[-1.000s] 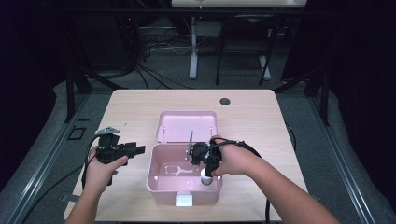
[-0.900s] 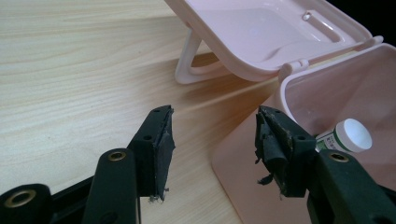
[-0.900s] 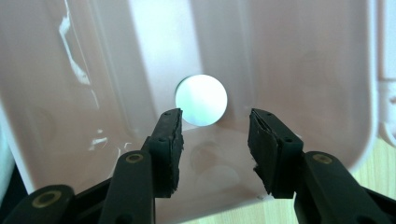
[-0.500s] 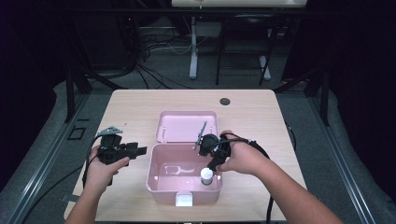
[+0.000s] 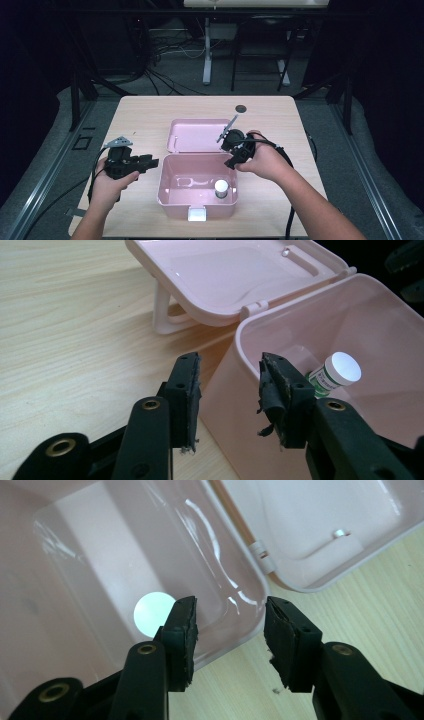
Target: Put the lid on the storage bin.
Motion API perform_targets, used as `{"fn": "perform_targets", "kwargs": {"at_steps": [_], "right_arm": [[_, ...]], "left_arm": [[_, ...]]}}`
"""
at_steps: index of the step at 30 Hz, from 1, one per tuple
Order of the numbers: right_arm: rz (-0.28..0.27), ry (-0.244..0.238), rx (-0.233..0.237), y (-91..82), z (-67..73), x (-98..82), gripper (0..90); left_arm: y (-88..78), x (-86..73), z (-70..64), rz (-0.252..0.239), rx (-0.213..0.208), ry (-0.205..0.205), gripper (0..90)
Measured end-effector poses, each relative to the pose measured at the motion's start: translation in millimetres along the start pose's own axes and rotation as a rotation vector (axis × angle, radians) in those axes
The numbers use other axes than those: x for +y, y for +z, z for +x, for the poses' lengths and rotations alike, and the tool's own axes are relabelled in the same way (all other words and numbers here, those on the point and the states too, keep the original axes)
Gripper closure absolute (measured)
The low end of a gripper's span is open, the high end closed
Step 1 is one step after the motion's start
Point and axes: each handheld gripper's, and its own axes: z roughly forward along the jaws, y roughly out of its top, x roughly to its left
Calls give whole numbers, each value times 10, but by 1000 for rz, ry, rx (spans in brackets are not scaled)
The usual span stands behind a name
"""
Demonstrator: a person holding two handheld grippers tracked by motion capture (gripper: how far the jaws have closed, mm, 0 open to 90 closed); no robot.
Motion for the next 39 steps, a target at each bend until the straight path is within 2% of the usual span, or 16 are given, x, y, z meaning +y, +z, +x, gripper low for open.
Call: {"fn": "perform_targets", "kwargs": {"at_steps": [2,6,9,11,15,20,25,28,34,36,39], "right_arm": [[-11,17,-9,-9,-20,3,563],[-27,53,-31,-13,-60,12,559],[-37,84,-49,-11,-89,25,560],[-48,107,-49,-14,-108,34,577],[-80,154,-49,-26,-154,50,595],[-113,208,-67,-33,-215,60,619],[-121,252,-72,-11,-276,73,642],[-130,293,-55,19,-322,70,645],[-139,360,-57,100,-416,49,640],[-140,382,-56,130,-453,36,641],[-137,405,-73,156,-505,36,645]], "left_arm": [[5,4,-29,8,10,13,600],[16,8,-69,16,-7,27,603],[41,1,-98,40,-18,44,628],[50,-8,-111,39,-15,47,657],[32,3,-125,33,-35,32,666],[31,12,-175,38,-49,41,681],[76,1,-202,56,-48,64,731],[98,-6,-216,64,-37,78,757],[98,-9,-208,62,-39,84,762],[99,-14,-208,60,-42,72,763],[101,-17,-208,57,-42,70,762]]}}
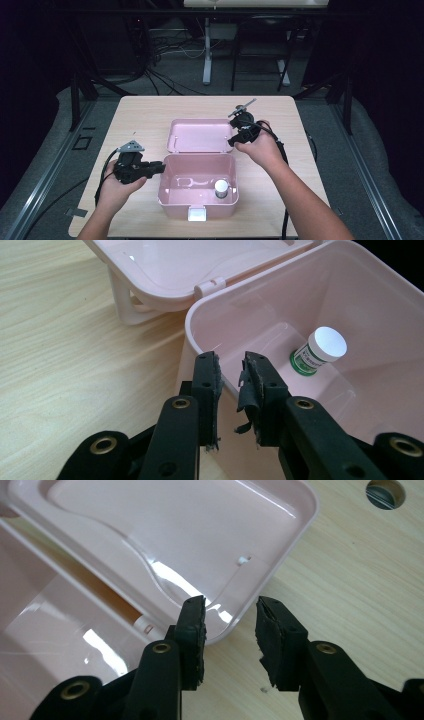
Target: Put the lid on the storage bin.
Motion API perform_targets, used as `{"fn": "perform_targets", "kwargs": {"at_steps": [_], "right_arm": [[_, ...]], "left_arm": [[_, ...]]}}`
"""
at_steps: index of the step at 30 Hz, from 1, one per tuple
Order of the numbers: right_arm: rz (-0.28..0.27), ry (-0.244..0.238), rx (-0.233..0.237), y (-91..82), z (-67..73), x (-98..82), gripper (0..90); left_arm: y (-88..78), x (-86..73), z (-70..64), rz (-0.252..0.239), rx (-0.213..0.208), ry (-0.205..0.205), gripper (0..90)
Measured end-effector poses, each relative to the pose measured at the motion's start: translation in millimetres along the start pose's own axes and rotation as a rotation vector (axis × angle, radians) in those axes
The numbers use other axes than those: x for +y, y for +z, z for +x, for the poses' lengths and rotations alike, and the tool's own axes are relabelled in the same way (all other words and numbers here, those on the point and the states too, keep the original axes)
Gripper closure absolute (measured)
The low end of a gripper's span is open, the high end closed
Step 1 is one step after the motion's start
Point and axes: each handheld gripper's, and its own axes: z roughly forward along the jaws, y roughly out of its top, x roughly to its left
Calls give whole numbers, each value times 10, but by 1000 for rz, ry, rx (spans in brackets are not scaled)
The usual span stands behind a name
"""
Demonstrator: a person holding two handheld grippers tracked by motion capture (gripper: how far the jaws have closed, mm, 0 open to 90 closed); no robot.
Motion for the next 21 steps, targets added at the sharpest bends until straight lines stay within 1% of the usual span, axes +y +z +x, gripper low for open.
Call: {"fn": "perform_targets", "kwargs": {"at_steps": [5,6,8,10,13,17,18,20,21], "right_arm": [[-21,72,-6,55,-64,44,657],[-19,81,-9,66,-73,55,661],[-19,97,-13,99,-89,74,665],[-22,116,-17,130,-105,94,671],[-27,148,-24,176,-142,124,679],[-29,185,-30,233,-182,159,683],[-27,191,-31,245,-193,165,683],[-24,208,-37,278,-211,177,688],[-26,209,-42,288,-219,179,688]], "left_arm": [[3,-4,4,-3,-1,-1,759],[1,-3,10,-1,-3,5,759],[2,-5,10,-2,-6,-4,758],[3,-6,10,-2,-5,-4,757],[4,-3,9,0,-2,7,755],[8,-4,8,1,1,7,748],[9,-6,4,0,2,-2,747],[10,-7,6,-2,1,-5,747],[11,-8,6,-3,0,-6,747]]}}
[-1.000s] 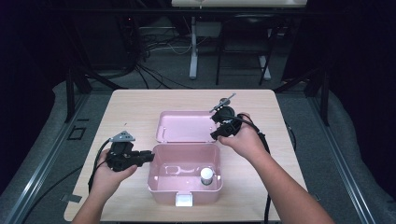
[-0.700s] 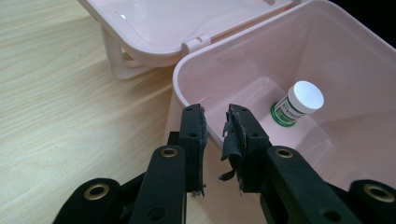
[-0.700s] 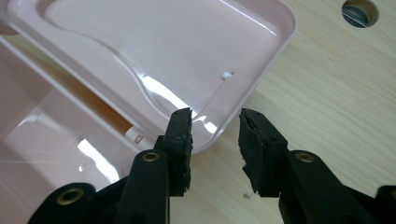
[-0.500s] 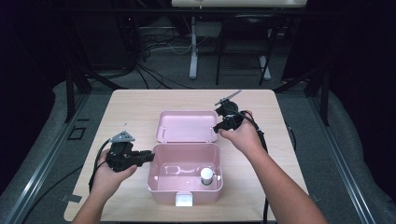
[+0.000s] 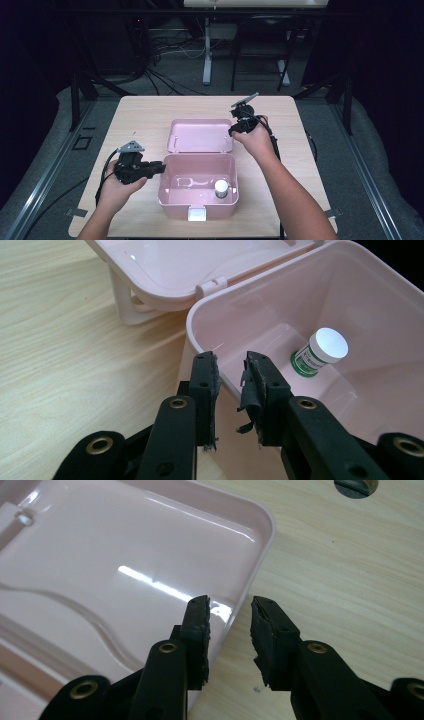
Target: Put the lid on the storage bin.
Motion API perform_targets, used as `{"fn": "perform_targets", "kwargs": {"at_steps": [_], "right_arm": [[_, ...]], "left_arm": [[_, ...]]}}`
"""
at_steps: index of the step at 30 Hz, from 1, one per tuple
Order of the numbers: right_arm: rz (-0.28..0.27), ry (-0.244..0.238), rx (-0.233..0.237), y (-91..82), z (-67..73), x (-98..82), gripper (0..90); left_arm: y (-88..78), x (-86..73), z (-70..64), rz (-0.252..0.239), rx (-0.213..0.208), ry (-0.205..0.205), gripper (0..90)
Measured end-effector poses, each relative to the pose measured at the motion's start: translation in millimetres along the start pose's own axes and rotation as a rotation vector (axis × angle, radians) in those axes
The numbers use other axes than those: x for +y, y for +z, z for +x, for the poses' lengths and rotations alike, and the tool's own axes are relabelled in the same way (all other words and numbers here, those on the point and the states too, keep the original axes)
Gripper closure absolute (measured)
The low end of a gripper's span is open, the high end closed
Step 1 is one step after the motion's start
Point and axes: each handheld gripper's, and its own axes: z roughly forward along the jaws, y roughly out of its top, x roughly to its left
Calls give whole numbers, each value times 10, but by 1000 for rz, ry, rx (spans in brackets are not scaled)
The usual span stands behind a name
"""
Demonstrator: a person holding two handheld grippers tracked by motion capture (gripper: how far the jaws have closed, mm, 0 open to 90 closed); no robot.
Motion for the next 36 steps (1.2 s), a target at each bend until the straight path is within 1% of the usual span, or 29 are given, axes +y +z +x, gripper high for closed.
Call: {"fn": "perform_targets", "kwargs": {"at_steps": [5,12,17,21,23,24,27,30,36], "right_arm": [[5,39,-10,79,-46,35,692],[3,94,-7,148,-110,65,701],[9,97,-15,187,-104,69,702],[14,103,-27,230,-104,80,705],[15,113,-23,256,-114,90,708],[17,128,-21,267,-117,96,715],[17,146,-28,303,-145,105,722],[15,169,-21,326,-163,121,726],[23,197,-7,385,-193,146,740]], "left_arm": [[1,0,-1,0,2,0,746],[7,0,-2,-4,6,1,747],[12,-4,2,-11,5,-5,746],[12,-3,4,-9,5,-1,746],[12,-3,6,-9,4,-4,746],[12,-3,6,-9,3,-4,746],[13,-4,8,-9,4,-4,745],[13,-5,12,-9,0,-7,745],[13,-1,15,-5,-2,-6,744]]}}
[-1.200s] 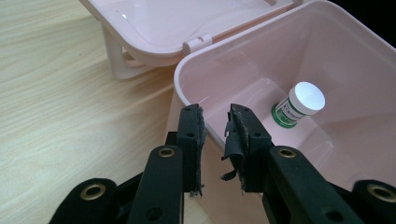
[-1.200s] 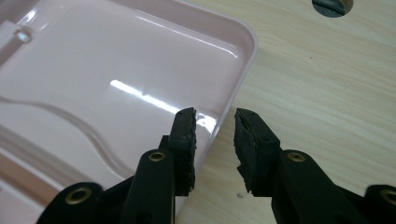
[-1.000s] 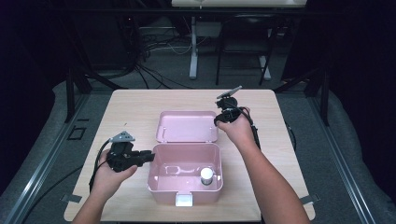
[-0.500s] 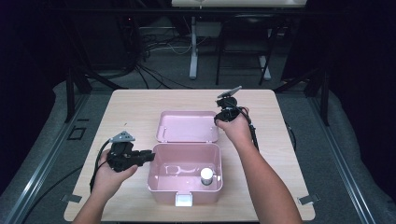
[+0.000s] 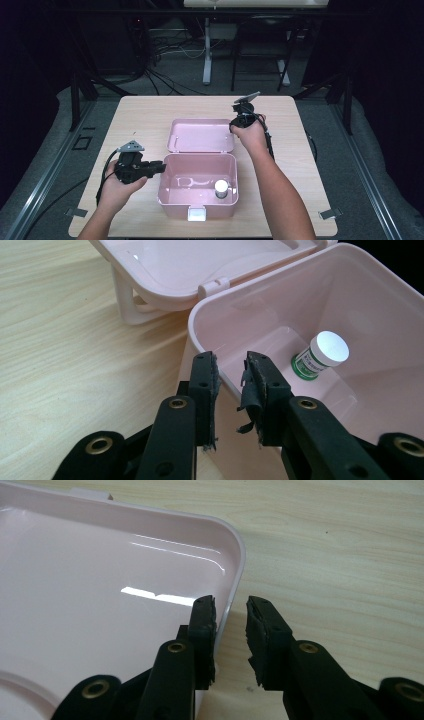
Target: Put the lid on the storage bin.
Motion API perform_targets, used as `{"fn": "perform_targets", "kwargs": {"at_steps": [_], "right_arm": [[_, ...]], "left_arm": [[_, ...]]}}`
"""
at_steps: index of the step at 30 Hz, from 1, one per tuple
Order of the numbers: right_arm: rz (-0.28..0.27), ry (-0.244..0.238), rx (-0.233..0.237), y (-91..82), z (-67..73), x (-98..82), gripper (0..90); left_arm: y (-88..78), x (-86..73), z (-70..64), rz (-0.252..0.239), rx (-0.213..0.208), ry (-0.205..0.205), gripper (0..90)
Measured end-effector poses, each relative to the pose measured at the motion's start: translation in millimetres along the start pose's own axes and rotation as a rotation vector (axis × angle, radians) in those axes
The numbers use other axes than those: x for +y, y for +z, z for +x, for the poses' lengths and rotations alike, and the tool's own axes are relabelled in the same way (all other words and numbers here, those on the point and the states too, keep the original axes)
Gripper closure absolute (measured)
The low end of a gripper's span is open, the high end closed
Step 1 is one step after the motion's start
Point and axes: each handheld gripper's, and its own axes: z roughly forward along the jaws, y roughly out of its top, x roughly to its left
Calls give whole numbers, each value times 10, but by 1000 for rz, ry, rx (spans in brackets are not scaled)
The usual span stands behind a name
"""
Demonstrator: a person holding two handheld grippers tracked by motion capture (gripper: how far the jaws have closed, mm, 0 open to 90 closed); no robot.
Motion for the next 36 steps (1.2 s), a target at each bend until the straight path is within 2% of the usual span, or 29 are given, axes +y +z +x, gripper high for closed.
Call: {"fn": "perform_targets", "kwargs": {"at_steps": [11,15,30,36], "right_arm": [[17,2,0,105,31,18,778],[14,7,-13,104,46,25,805],[-22,15,-8,2,60,28,828],[-31,0,-33,-62,109,48,839]], "left_arm": [[1,1,5,0,-4,-5,745],[1,0,4,0,-4,-6,745],[3,4,-4,2,1,-6,744],[3,4,-7,2,3,-8,744]]}}
